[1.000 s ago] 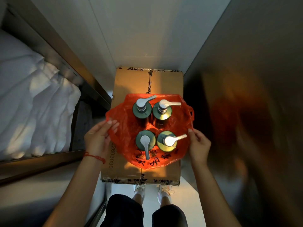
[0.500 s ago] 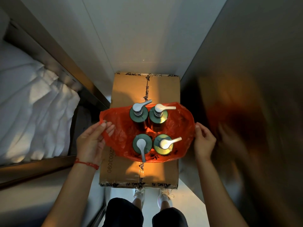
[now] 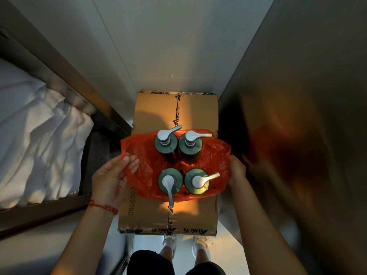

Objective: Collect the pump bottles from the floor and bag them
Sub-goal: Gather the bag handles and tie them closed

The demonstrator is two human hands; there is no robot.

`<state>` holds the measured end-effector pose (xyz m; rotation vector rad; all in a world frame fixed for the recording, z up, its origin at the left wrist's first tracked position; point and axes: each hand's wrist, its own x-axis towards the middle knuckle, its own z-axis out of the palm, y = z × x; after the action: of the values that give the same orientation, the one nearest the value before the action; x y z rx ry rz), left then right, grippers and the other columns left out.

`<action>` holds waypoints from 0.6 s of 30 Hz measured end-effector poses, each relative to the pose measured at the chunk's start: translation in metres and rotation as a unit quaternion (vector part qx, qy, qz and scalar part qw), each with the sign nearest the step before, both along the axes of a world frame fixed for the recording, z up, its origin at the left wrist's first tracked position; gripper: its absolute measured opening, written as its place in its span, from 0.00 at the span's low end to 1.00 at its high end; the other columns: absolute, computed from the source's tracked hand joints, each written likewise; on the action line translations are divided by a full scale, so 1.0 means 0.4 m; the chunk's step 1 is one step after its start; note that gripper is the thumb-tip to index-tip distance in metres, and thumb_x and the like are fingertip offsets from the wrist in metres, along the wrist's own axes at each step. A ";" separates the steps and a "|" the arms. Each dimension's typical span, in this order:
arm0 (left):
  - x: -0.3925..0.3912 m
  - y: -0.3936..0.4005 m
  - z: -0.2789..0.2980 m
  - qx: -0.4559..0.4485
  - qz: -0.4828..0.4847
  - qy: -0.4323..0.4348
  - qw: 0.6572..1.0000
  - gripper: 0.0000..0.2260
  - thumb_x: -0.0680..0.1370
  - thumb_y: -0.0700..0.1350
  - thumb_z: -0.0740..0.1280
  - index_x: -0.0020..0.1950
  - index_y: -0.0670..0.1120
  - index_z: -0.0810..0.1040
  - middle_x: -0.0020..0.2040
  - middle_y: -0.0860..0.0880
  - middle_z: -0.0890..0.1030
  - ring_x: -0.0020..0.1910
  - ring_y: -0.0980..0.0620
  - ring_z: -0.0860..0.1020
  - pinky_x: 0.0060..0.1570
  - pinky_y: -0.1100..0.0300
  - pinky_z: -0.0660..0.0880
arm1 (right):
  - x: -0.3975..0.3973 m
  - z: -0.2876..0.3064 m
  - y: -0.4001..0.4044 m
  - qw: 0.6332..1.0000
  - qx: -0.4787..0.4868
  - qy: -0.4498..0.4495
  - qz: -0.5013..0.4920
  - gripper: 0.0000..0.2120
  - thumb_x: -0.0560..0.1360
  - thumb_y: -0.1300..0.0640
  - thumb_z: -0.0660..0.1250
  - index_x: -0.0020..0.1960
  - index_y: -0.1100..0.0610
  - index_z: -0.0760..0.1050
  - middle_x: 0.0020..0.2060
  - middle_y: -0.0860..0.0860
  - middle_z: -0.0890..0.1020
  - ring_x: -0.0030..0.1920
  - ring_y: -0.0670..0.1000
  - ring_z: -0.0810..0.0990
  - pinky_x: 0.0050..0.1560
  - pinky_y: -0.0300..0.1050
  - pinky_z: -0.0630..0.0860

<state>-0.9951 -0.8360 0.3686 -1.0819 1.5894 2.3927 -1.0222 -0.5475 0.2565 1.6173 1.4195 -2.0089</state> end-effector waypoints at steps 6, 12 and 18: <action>0.005 -0.002 -0.004 0.002 -0.014 -0.004 1.000 0.16 0.75 0.34 0.62 0.34 0.46 0.84 0.34 0.48 0.85 0.36 0.53 0.83 0.38 0.63 0.80 | 0.011 0.043 -0.003 0.990 -0.140 0.030 0.012 0.08 0.76 0.55 0.61 0.47 0.59 0.76 0.42 0.56 0.79 0.41 0.54 0.78 0.45 0.48 0.76; 0.015 -0.002 -0.001 0.009 -0.010 -0.010 1.000 0.12 0.75 0.35 0.62 0.38 0.45 0.82 0.35 0.48 0.85 0.37 0.53 0.83 0.39 0.62 0.80 | 0.024 0.127 -0.021 0.991 -0.080 0.107 -0.007 0.03 0.74 0.62 0.65 0.45 0.58 0.77 0.28 0.49 0.84 0.30 0.45 0.82 0.33 0.37 0.79; 0.016 -0.002 0.033 0.021 -0.006 0.002 1.000 0.11 0.75 0.35 0.63 0.37 0.45 0.83 0.36 0.48 0.85 0.39 0.52 0.83 0.40 0.62 0.80 | 0.050 0.238 -0.041 0.985 0.021 0.169 0.027 0.04 0.72 0.61 0.67 0.44 0.55 0.80 0.31 0.47 0.85 0.34 0.44 0.83 0.34 0.36 0.78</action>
<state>-0.9888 -0.8370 0.3817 -1.0583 1.5342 2.4100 -1.0021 -0.5637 0.3515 1.2793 1.6048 -2.3182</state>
